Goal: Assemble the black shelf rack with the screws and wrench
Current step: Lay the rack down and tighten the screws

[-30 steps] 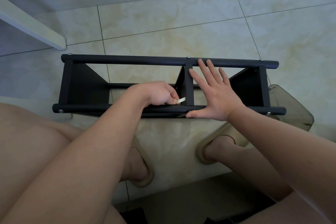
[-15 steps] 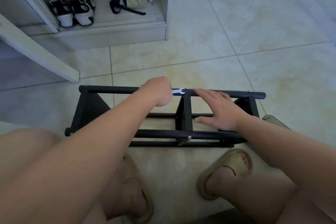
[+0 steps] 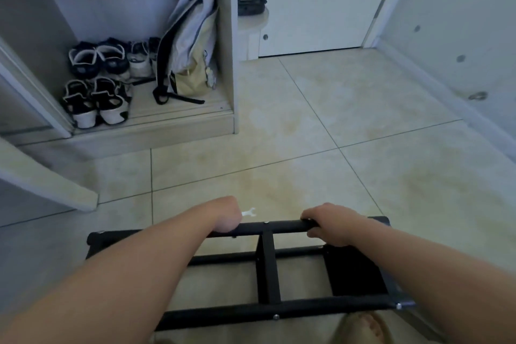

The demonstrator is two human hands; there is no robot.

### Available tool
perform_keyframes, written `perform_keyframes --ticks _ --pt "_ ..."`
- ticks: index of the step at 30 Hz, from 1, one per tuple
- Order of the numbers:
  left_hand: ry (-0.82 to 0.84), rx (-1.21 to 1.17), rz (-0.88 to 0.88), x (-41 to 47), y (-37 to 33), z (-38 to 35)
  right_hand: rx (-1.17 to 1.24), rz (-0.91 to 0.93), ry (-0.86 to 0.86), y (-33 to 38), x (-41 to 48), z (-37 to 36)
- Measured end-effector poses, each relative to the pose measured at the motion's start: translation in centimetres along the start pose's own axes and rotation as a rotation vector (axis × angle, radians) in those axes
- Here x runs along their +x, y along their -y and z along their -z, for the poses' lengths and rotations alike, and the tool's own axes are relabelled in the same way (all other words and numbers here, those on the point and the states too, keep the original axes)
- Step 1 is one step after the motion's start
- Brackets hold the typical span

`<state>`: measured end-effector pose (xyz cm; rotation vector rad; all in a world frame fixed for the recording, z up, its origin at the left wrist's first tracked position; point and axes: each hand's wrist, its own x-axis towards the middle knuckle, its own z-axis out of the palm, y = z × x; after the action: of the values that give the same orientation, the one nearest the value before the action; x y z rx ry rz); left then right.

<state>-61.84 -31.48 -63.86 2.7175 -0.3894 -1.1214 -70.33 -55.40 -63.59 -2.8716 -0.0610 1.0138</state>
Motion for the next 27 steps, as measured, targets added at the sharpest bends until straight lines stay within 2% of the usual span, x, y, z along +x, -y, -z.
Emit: perform_keyframes --ticks 5,11,13,20,27 --pt "-0.025 -0.114 -0.021 1.0 0.3 -0.5 -0.003 -0.024 -0.058 0.0 1.1 0.4" --pt "-0.277 -0.203 -0.028 0.9 1.8 1.6 -0.005 0.037 -0.346 1.0 1.2 2.0" --pt "-0.314 -0.207 -0.015 0.4 2.2 1.9 0.005 0.053 -0.401 1.6 1.1 2.1" --pt "-0.199 -0.154 0.071 -0.1 3.4 -0.6 -0.024 0.063 -0.262 3.6 1.9 -0.5" --pt "0.026 0.017 0.068 2.0 3.1 -4.8 -0.141 0.035 -0.143 3.6 4.1 -5.9"
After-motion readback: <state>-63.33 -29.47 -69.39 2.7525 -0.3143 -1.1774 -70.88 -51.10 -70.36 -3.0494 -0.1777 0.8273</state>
